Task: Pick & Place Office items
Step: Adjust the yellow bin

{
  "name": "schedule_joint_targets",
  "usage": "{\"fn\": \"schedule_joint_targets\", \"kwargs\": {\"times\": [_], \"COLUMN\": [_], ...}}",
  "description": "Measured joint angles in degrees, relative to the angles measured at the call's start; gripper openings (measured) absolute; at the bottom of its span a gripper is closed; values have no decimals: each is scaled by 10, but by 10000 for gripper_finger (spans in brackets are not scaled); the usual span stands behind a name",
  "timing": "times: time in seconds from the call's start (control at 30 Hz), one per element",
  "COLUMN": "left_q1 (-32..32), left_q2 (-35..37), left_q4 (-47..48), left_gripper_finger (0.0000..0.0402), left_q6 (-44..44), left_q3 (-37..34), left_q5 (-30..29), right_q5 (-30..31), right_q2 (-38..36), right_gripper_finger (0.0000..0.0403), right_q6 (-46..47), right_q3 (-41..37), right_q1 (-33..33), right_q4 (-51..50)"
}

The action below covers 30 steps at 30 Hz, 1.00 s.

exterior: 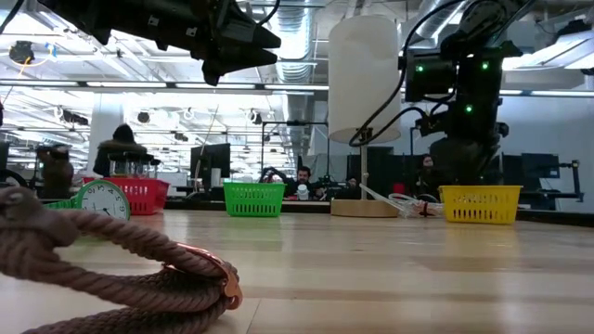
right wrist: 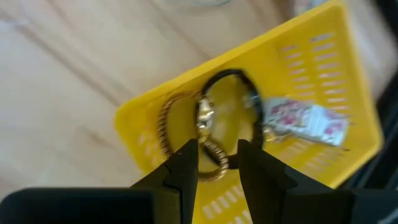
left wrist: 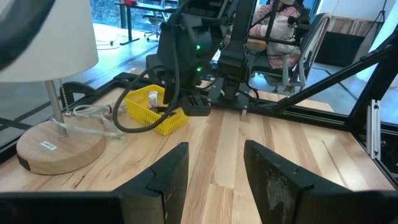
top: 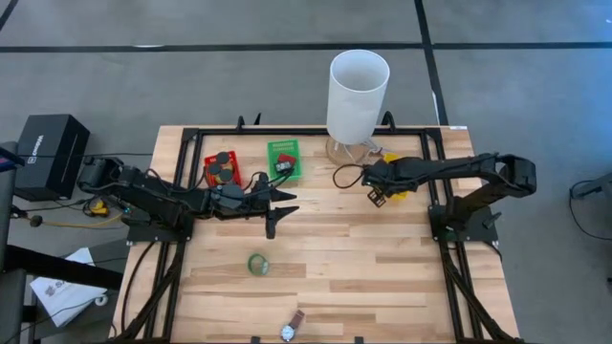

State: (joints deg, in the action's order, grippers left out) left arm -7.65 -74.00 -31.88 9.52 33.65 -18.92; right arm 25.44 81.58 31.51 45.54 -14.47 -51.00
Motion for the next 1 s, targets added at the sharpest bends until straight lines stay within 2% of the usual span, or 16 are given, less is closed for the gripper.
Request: {"fn": "schedule_joint_targets", "kwargs": {"times": [0.17,0.4,1.0], "left_q1": [0,0,0], "left_q2": [0,0,0], "left_q4": [0,0,0], "left_gripper_finger": [149,149,149], "left_q6": [0,0,0], "left_q3": [0,0,0], "left_q5": [0,0,2], "right_q5": [-59,-74,-257], "right_q2": [0,0,0], "right_gripper_finger": [102,102,102], "right_q6": [0,0,15], "right_q3": [0,0,0], "right_q1": [13,40,119], "right_q4": [0,0,106]}}
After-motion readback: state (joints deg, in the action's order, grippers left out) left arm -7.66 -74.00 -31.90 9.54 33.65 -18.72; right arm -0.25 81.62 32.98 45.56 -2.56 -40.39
